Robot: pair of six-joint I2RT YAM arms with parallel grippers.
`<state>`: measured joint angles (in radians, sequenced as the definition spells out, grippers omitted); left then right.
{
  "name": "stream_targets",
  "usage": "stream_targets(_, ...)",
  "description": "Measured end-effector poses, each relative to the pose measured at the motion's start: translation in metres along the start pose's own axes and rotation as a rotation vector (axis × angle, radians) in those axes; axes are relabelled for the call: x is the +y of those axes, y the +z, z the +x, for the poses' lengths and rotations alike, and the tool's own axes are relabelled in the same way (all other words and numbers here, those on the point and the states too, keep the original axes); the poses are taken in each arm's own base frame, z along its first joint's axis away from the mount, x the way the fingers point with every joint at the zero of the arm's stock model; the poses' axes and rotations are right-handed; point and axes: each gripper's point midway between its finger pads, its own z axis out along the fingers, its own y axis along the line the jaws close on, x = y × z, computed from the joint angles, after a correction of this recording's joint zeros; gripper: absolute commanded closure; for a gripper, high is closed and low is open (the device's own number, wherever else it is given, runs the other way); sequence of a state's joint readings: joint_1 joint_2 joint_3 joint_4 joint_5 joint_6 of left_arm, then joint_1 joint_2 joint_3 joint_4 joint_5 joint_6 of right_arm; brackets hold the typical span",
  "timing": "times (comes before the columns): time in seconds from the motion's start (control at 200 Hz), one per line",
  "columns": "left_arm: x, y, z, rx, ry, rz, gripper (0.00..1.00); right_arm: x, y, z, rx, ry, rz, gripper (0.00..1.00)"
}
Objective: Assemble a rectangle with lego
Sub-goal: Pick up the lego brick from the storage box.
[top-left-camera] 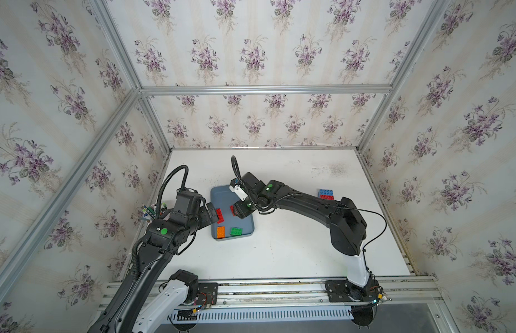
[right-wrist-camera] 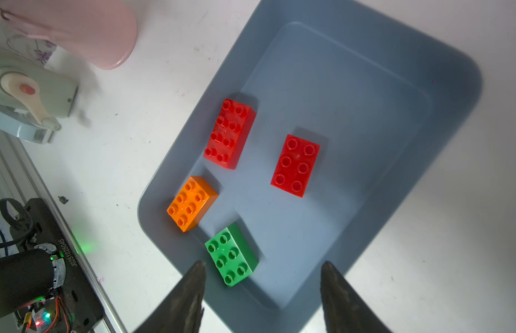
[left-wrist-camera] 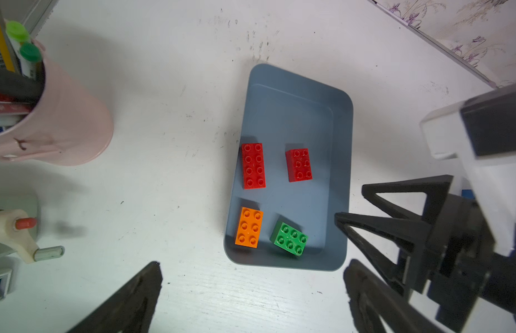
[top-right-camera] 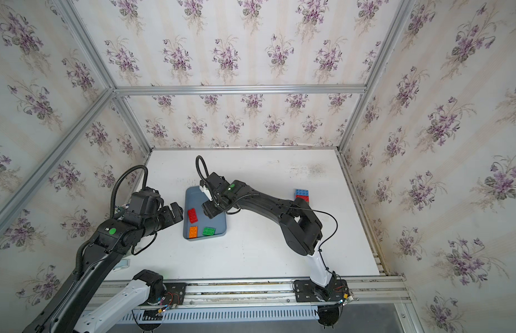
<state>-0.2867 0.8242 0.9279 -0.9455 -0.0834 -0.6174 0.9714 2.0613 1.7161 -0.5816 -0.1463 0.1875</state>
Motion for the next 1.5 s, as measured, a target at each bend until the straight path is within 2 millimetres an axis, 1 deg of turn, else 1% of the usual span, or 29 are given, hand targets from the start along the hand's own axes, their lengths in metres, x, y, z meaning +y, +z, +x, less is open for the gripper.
stream_targets(0.06, 0.001, 0.002, 0.003, 0.008, 0.001, 0.0, 0.0, 0.001, 0.009, -0.001, 0.008, 0.0, 0.002, 0.38)
stream_targets(0.225, 0.004, 0.005, 0.008, 0.012, 0.005, -0.002, 0.0, -0.006, 0.035, -0.001, 0.038, 0.017, 0.036, 0.43)
stream_targets(0.43, 0.007, 0.008, 0.012, 0.002, 0.019, 0.008, 0.0, -0.013, 0.061, -0.001, 0.061, 0.018, 0.068, 0.48)
stream_targets(0.57, 0.008, 0.01, 0.017, 0.01, 0.027, 0.01, 0.0, -0.018, 0.072, 0.0, 0.068, 0.018, 0.091, 0.5)
stream_targets(0.804, 0.008, 0.009, 0.017, 0.008, 0.046, 0.017, 0.0, -0.017, 0.093, 0.005, 0.083, 0.004, 0.119, 0.51)
stream_targets(0.879, 0.008, 0.009, 0.017, 0.006, 0.051, 0.018, 0.0, -0.018, 0.095, 0.003, 0.076, -0.001, 0.138, 0.54)
stream_targets(0.969, 0.008, 0.009, 0.017, 0.005, 0.051, 0.018, 0.0, -0.02, 0.097, 0.001, 0.071, -0.002, 0.147, 0.61)
stream_targets(1.029, 0.008, 0.008, 0.017, 0.006, 0.052, 0.018, 0.0, -0.023, 0.096, 0.0, 0.065, -0.001, 0.162, 0.64)
stream_targets(1.129, 0.007, 0.007, 0.016, 0.003, 0.058, 0.019, 0.0, -0.027, 0.094, -0.001, 0.057, -0.001, 0.185, 0.65)
stream_targets(1.234, 0.006, 0.006, 0.014, 0.0, 0.077, 0.024, 0.0, -0.029, 0.084, -0.003, 0.045, 0.001, 0.204, 0.65)
stream_targets(1.319, 0.003, 0.003, 0.011, -0.013, 0.095, 0.039, 0.01, -0.028, 0.064, -0.011, 0.011, 0.0, 0.215, 0.65)
stream_targets(1.394, -0.002, -0.003, 0.005, -0.039, 0.123, 0.058, 0.03, -0.029, 0.041, -0.02, -0.03, 0.003, 0.228, 0.65)
stream_targets(1.444, -0.006, -0.006, 0.002, -0.056, 0.148, 0.07, 0.03, -0.033, 0.025, -0.024, -0.058, 0.011, 0.234, 0.65)
stream_targets(1.499, -0.014, -0.009, -0.001, -0.07, 0.197, 0.087, 0.03, -0.045, 0.006, -0.026, -0.086, 0.034, 0.252, 0.64)
